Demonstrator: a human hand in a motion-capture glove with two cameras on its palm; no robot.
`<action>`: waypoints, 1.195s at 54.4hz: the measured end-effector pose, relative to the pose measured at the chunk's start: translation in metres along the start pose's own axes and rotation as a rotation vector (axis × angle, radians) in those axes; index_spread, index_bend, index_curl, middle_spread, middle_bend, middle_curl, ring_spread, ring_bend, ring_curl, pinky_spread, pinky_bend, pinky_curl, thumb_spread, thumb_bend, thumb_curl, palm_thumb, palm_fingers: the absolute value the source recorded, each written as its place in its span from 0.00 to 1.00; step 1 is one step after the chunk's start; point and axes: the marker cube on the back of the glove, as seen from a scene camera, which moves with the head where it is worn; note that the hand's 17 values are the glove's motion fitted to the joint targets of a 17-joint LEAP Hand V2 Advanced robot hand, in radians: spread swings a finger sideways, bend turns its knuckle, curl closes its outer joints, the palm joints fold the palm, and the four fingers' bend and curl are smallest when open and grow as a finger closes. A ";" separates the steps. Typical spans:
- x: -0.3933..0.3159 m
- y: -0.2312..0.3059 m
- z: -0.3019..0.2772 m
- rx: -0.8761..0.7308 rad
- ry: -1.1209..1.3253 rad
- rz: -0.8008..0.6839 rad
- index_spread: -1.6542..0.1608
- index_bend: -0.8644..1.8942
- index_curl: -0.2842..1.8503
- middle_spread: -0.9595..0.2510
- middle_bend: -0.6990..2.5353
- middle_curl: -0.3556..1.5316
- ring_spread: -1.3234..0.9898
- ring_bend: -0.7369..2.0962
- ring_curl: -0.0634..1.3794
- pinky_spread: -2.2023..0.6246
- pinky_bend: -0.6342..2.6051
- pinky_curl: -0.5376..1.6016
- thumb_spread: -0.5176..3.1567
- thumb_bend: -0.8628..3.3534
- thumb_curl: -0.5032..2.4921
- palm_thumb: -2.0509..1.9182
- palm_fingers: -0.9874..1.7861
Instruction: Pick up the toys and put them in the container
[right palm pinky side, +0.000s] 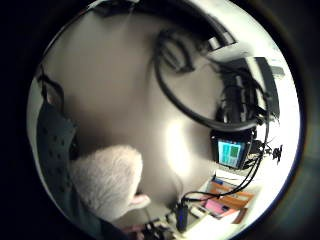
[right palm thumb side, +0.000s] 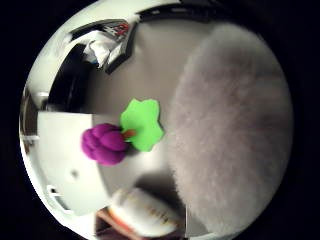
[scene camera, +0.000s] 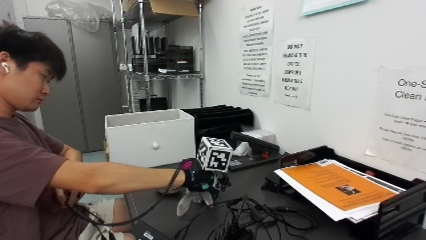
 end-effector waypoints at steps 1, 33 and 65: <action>-0.004 0.002 -0.005 -0.038 -0.058 -0.045 0.78 0.43 0.16 0.55 0.51 0.50 0.43 0.72 0.43 0.65 0.46 0.43 0.40 0.24 0.36 0.66 0.79; -0.212 0.149 -0.293 0.413 -0.257 -0.485 0.73 0.57 0.21 0.61 0.56 0.57 0.44 0.75 0.46 0.64 0.47 0.45 0.32 0.22 0.44 0.66 0.77; -0.466 0.241 -0.257 0.452 -0.383 -0.906 0.73 0.58 0.24 0.63 0.57 0.59 0.44 0.76 0.46 0.64 0.48 0.46 0.31 0.21 0.50 0.66 0.76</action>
